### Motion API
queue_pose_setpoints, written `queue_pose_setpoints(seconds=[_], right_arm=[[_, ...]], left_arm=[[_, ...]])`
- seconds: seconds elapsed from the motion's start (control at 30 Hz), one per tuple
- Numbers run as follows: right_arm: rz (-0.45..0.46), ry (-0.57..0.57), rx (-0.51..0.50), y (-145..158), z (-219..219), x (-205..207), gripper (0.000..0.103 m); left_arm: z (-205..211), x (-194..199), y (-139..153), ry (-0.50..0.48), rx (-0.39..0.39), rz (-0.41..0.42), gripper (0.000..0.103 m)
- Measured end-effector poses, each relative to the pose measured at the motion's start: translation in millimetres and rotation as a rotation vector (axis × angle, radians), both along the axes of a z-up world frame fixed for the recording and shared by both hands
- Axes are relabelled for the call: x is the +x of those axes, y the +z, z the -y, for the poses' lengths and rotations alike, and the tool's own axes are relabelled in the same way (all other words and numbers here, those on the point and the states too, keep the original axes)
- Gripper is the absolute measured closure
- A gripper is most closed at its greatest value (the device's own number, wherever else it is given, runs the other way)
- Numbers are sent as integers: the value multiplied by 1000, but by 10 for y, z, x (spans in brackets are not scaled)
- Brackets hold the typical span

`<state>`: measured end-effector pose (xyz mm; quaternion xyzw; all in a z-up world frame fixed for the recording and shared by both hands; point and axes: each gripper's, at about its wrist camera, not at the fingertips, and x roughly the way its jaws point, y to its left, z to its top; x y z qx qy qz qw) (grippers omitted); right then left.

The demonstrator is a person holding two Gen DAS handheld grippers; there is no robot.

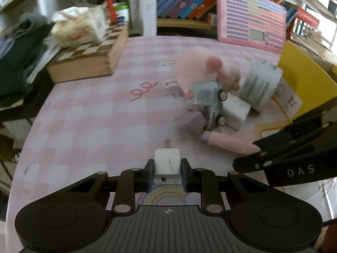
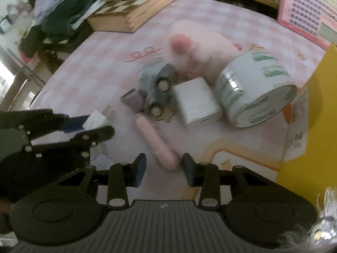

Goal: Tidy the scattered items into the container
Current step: 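Grasp the white charger with the left tool while the right grasps the pink stick, then lift the charger and pink stick and carry them toward the yellow box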

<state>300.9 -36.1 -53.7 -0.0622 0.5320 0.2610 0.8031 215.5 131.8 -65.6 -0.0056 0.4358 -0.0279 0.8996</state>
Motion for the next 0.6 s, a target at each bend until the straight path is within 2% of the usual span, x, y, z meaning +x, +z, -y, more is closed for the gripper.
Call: queue_pose_setpoints(seconds=[0.1,0.3,0.37,0.43,0.6], right_arm=[[33,21,-4,11,-70,-6,63],[114,119,-72,-36,-268,-52,64],[132,139,-91,-46,-284,-84,67],[142,159,-93,-45,-287,-108,80],[124,142,-53,-5,-245,-152,80]], left_arm=[[-54,-35,15,16,-3,1,79],[-75,-76,27,21,-5,3,79],[-89,-89,25,26,-11,2,79],[-104,-101,30,31,-21,3,79],[-104,-148,136,27,-38,30,79]])
